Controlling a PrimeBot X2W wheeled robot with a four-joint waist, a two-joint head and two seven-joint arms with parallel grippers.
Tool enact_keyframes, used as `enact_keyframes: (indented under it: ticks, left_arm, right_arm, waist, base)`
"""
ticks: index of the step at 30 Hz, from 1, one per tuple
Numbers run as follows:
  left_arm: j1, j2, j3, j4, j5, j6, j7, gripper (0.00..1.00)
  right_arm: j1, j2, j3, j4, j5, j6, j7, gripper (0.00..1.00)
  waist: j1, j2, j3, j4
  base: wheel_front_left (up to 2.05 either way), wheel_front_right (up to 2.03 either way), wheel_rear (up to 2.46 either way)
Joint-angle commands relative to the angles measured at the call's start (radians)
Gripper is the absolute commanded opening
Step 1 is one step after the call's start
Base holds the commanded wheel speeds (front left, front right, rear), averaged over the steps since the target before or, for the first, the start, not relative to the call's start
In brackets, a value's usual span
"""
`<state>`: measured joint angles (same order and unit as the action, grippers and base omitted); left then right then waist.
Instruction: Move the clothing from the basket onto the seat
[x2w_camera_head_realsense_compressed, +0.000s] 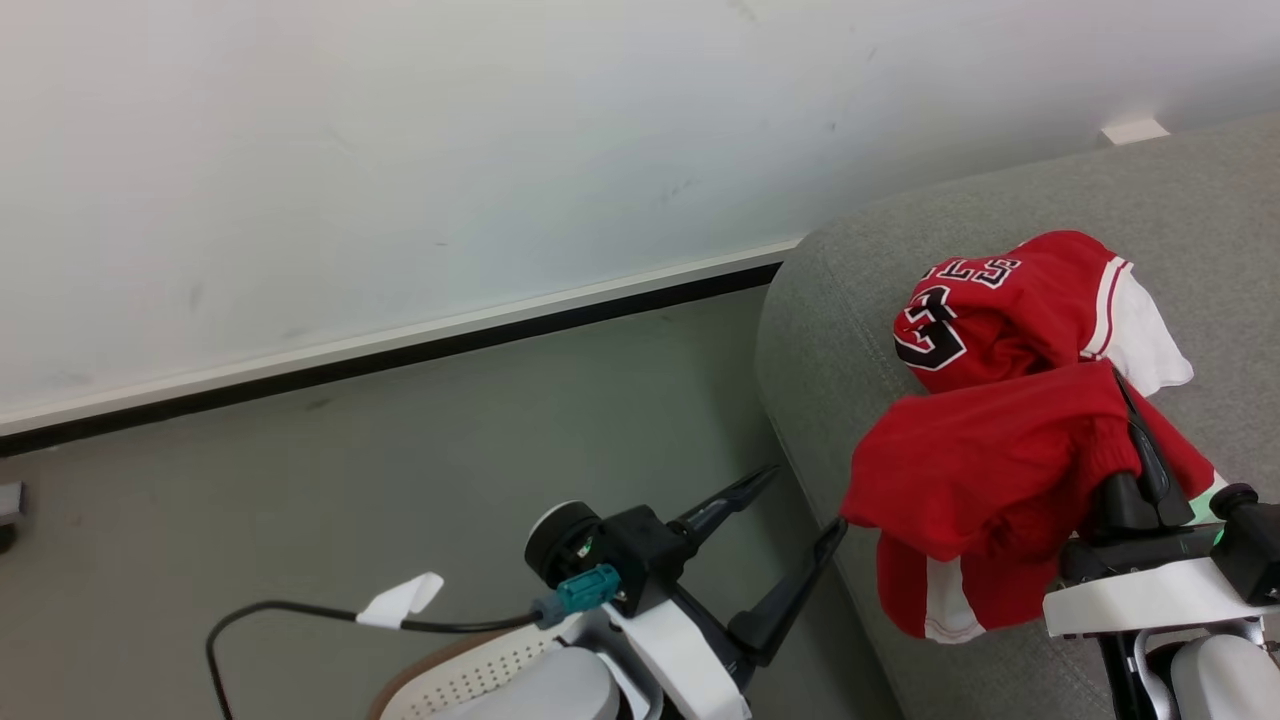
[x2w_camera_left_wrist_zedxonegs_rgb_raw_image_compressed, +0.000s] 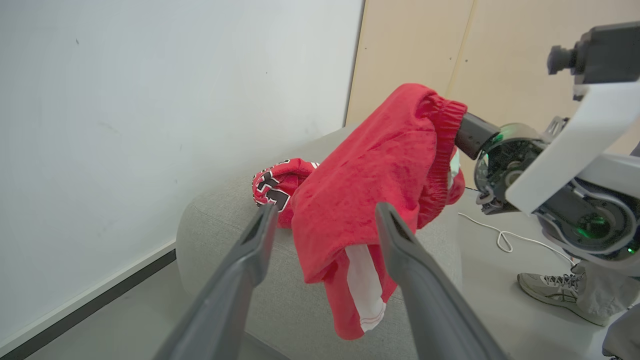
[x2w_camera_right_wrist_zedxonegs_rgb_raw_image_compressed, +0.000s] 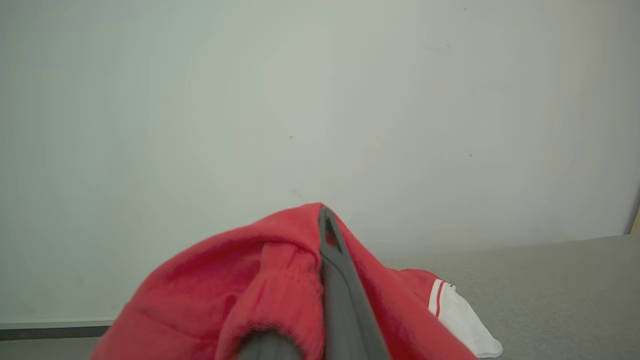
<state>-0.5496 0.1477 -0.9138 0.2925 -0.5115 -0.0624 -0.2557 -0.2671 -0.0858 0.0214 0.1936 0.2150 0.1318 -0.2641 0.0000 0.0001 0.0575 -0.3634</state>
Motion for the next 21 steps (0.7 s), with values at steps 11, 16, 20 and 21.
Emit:
enact_keyframes:
  ticks: [11,16,20,21]
  left_arm:
    - [-0.018,0.011,-0.002,0.003,0.012,-0.010,-0.006,1.00]
    - [-0.028,0.027,-0.004,-0.010,0.016,-0.011,0.003,1.00]
    - [-0.042,0.051,-0.004,-0.030,0.021,-0.011,0.017,1.00]
    - [-0.044,0.056,-0.003,-0.036,0.021,-0.012,0.020,1.00]
  right_arm:
    - [-0.020,-0.013,-0.018,-0.016,-0.018,-0.002,0.000,0.00]
    - [-0.105,-0.087,-0.031,-0.025,-0.026,-0.002,0.024,0.00]
    - [-0.203,-0.178,-0.069,-0.045,-0.044,-0.002,0.061,0.00]
    - [-0.223,-0.196,-0.080,-0.052,-0.044,-0.002,0.073,0.00]
  waist:
    - [0.0000,-0.0001,0.022,0.004]
    - [0.0000,-0.0001,0.064,0.022]
    - [0.0000,-0.0001,0.117,0.048]
    - [0.0000,-0.0001,0.131,0.055]
  base:
    - [0.00,0.00,0.00]
    - [0.00,0.00,0.00]
    - [0.00,0.00,0.00]
    - [0.00,0.00,0.00]
